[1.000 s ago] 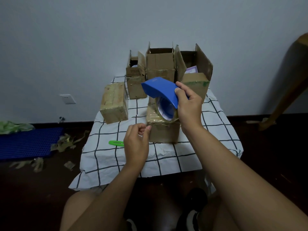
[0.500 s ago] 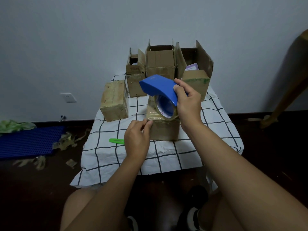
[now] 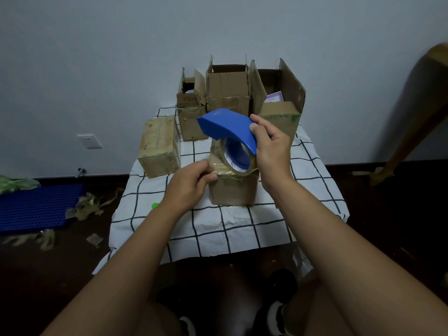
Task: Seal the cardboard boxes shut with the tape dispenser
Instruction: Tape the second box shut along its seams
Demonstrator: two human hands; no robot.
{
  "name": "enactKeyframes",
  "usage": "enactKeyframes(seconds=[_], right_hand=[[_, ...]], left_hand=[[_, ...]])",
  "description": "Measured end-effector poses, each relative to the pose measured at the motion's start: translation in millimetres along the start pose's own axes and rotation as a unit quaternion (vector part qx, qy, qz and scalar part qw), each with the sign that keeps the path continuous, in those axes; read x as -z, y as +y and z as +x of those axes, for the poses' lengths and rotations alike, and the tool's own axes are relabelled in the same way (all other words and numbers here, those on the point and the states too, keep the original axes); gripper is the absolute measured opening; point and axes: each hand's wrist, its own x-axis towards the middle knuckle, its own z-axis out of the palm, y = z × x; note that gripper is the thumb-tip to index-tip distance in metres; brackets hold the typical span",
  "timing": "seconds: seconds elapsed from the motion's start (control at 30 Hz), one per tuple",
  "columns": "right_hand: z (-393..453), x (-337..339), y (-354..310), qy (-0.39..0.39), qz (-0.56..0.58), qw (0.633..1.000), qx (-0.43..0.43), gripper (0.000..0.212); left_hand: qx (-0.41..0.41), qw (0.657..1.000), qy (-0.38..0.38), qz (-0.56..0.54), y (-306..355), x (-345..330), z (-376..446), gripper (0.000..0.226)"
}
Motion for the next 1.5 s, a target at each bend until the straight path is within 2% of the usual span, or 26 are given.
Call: enactKeyframes(seconds=[0.13, 0.2, 0.33, 0.4, 0.53, 0.63, 0.73, 0.83, 0.93, 1.0, 1.07, 1.17, 1.27, 1.43, 1.5], right_hand=[[-1, -1, 0, -0.003, -0.005, 1.000, -0.006, 0.018], [-2, -2, 1, -0.004, -0.004, 1.000, -0.003, 0.018], [-2, -1, 1, -0.002, -0.003, 1.000, 0.001, 0.019], [-1, 0, 0, -0.001, 0.002, 1.000, -0.002, 0.019], [0, 0, 0, 0.001, 0.005, 1.000, -0.007, 0.019], [1, -1, 2, 0.003, 0.003, 1.000, -0.007, 0.018], [2, -1, 1, 0.006, 0.007, 1.000, -0.010, 0.017], [6, -1, 0, 0.023, 0.024, 0.999, -0.028, 0.018], [14, 6, -4, 0.079, 0.054, 0.995, -0.037, 0.022], [21, 17, -9, 0.112, 0.068, 0.991, -0.039, 0.023], [25, 27, -11, 0.127, 0.066, 0.989, -0.039, 0.022], [24, 37, -10, 0.131, 0.059, 0.989, -0.040, 0.024], [20, 47, -6, 0.133, 0.047, 0.989, -0.043, 0.027], [20, 57, -5, 0.141, 0.061, 0.987, -0.048, 0.026], [20, 58, -6, 0.142, 0.063, 0.987, -0.045, 0.025]], left_hand=[[-0.014, 0.997, -0.074, -0.008, -3, 14, 4, 0.018], [-0.021, 0.996, -0.080, 0.018, -3, 15, 5, 0.026], [-0.074, 0.994, -0.019, 0.073, 4, 6, 5, 0.030], [-0.097, 0.990, -0.011, 0.103, 7, 4, 4, 0.028], [-0.148, 0.963, 0.064, 0.214, 11, 1, 1, 0.025], [-0.197, 0.958, 0.085, 0.189, 14, -5, 0, 0.022], [-0.197, 0.961, 0.093, 0.169, 21, -10, 2, 0.017], [-0.195, 0.956, 0.089, 0.201, 29, -10, 1, 0.017], [-0.190, 0.948, 0.070, 0.246, 33, -5, -1, 0.016], [-0.182, 0.944, 0.056, 0.270, 37, -3, -1, 0.028], [-0.180, 0.946, 0.058, 0.264, 43, -4, 2, 0.027], [-0.181, 0.958, 0.057, 0.216, 52, -14, 8, 0.012], [-0.180, 0.964, 0.035, 0.193, 53, -20, 9, 0.009], [-0.163, 0.964, 0.018, 0.210, 52, -17, 9, 0.028], [-0.164, 0.965, 0.040, 0.202, 56, -21, 10, 0.023]])
